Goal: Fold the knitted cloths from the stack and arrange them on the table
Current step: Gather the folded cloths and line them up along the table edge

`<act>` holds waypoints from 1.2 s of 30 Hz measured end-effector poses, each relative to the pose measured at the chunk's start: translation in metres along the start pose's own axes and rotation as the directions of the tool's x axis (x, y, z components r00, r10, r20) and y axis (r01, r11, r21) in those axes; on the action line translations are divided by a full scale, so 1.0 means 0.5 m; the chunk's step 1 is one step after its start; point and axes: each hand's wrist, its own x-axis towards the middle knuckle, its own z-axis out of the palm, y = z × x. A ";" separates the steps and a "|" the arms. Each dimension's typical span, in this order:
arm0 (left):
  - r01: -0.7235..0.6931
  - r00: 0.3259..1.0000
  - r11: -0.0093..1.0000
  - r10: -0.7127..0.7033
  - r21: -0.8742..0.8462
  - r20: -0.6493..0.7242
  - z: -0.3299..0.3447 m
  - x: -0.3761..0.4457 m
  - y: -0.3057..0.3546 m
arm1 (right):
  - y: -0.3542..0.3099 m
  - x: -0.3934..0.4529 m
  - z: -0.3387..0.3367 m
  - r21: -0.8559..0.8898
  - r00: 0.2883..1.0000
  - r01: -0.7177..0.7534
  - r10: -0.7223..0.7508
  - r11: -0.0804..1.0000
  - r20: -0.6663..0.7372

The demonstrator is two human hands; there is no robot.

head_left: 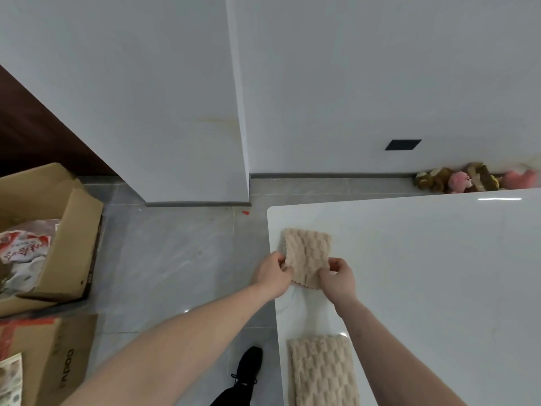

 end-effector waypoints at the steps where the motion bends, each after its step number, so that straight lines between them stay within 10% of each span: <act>1: 0.002 1.000 1.000 -0.002 -0.018 0.006 0.003 -0.011 -0.006 | -0.004 -0.005 -0.003 -0.002 0.998 0.056 -0.056 0.998 0.002; 12: 0.022 1.000 0.993 -0.023 0.113 0.007 0.032 -0.082 -0.047 | 0.072 -0.043 -0.020 -0.195 0.978 0.145 -0.170 0.970 -0.118; 15: -0.162 0.972 0.940 0.204 0.300 -0.116 0.028 -0.099 -0.044 | 0.089 -0.065 -0.022 -0.366 0.939 0.284 -0.334 0.886 -0.080; 19: -0.497 0.856 0.742 0.503 0.449 0.116 0.036 -0.118 -0.052 | 0.111 -0.087 -0.019 -0.579 0.866 0.455 -0.489 0.677 0.109; 36: -0.449 0.893 0.672 0.348 0.589 0.285 0.030 -0.094 -0.021 | 0.113 -0.098 -0.016 -0.729 0.908 0.417 -0.210 0.543 0.363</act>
